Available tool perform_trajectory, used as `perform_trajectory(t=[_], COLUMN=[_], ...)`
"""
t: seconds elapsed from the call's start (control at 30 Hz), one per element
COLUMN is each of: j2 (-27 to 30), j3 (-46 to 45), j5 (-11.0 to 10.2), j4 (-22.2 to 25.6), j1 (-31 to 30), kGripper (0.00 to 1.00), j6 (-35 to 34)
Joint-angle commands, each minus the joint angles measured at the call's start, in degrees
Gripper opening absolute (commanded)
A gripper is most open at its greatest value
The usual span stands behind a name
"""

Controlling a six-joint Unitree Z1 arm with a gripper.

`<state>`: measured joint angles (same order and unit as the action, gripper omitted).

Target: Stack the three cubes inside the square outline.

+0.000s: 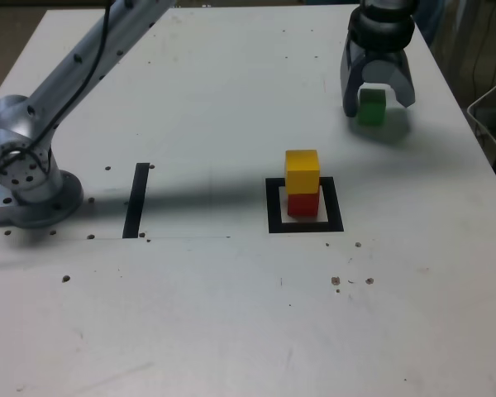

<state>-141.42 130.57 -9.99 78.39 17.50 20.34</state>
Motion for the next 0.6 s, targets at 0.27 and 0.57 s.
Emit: perform_trajectory(t=[0.27,0.57], j2=[-0.28,-0.17], j3=[0.41,-0.4], j5=[-0.02,0.53], j4=[-0.16,-0.26], j1=[0.33,0.34], kGripper=[0.41,0.23], j6=[0.25,0.54])
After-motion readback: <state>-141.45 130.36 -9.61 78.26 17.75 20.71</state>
